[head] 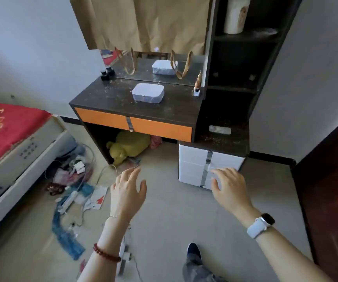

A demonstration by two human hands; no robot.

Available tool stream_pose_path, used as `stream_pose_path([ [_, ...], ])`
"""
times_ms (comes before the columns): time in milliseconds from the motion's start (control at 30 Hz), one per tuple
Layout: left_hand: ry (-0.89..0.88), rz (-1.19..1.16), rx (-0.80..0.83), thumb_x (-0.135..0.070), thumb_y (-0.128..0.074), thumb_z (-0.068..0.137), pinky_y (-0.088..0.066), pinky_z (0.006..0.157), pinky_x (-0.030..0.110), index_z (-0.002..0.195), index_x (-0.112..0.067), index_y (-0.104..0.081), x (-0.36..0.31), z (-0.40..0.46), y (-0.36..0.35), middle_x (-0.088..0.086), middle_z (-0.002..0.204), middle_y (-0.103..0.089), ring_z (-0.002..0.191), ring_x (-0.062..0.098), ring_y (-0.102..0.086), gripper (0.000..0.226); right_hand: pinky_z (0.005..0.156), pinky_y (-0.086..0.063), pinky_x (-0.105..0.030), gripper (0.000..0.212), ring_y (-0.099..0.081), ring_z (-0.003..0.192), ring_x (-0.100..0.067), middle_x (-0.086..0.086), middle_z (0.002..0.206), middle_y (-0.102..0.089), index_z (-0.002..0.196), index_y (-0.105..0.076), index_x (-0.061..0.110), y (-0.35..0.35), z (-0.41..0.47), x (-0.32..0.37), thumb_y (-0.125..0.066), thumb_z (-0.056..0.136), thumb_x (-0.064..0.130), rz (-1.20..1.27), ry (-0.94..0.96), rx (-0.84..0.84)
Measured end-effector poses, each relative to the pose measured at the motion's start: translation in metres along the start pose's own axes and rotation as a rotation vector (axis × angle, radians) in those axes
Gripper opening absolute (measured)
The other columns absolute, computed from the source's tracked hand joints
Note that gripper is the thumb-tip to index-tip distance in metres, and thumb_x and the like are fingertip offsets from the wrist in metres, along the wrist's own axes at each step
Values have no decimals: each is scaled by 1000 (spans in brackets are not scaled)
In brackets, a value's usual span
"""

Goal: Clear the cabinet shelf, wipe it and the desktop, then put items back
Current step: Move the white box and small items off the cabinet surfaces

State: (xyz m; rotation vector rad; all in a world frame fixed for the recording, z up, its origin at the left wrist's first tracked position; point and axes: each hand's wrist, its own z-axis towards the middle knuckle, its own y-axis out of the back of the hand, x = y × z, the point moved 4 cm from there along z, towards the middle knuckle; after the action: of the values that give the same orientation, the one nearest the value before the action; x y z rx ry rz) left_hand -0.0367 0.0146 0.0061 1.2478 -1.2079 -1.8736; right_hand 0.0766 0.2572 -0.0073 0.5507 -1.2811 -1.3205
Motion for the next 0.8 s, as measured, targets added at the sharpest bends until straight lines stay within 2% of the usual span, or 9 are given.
stream_pose_path([
  [133,85,-19,70,-28,-53,88,-35,97,46,131,-16,-47,-10,74,-16,7,133,-49,124,28,-42,45,75,-51,-42,39,-63,87,-32,-6,86,-70,88,-68,9,-20,70,-26,-36,81,29,-24,-59,77],
  [233,133,-18,55,-27,-53,88,-35,97,45,130,-17,-48,-8,120,-15,7,132,-50,122,29,-44,43,81,-49,-46,22,-61,96,-36,-11,93,-69,94,-67,4,-36,128,-33,-53,81,16,-16,-52,107],
  [333,171,17,59,-28,-51,89,-34,97,44,129,-18,-48,6,155,-17,6,132,-51,121,28,-44,41,83,-46,-45,17,-58,99,-35,-12,98,-68,97,-67,2,-54,177,-29,-59,83,9,6,-20,127],
  [633,251,-28,73,-24,-54,87,-36,94,42,124,-17,-53,59,322,-61,6,127,-53,118,28,-46,37,85,-49,-45,30,-60,100,-33,-9,102,-68,101,-67,7,-130,318,-28,-48,84,22,124,-90,162],
  [733,213,-81,106,-22,-54,87,-36,94,42,125,-16,-52,70,404,-78,7,127,-53,118,29,-46,38,89,-48,-46,24,-58,105,-34,-11,108,-66,106,-65,6,-160,380,-25,-58,84,12,142,-157,164],
  [800,166,-89,150,-22,-54,87,-37,94,42,127,-15,-50,78,459,-86,8,129,-51,118,30,-46,40,89,-48,-45,26,-57,106,-34,-12,111,-65,109,-63,6,-178,421,-18,-59,84,10,150,-202,166],
])
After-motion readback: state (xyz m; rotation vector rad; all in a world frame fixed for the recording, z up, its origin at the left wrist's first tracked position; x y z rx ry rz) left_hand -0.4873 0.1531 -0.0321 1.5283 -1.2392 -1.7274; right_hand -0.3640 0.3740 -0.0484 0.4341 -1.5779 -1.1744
